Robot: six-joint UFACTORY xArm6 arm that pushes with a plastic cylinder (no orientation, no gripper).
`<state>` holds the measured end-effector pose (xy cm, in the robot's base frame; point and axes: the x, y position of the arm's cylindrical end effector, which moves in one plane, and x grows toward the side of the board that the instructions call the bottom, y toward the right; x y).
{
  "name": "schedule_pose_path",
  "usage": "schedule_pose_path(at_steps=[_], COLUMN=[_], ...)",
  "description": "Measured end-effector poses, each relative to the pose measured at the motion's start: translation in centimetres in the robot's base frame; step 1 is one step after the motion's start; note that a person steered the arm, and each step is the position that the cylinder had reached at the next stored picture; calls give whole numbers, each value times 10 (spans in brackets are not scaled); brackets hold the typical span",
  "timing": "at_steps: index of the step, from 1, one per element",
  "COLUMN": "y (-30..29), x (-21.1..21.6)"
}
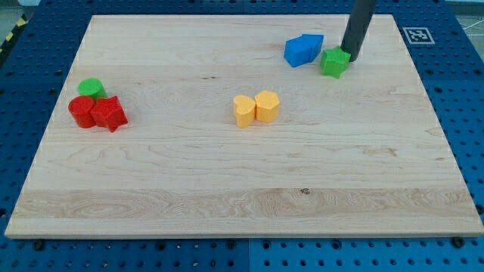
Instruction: Push green star towards yellow heart
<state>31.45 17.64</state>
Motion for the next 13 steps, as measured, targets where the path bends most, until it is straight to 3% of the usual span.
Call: schedule_pose_path(at_steps=[7, 10, 13], y=[-17, -69, -112], x=[31, 32, 68])
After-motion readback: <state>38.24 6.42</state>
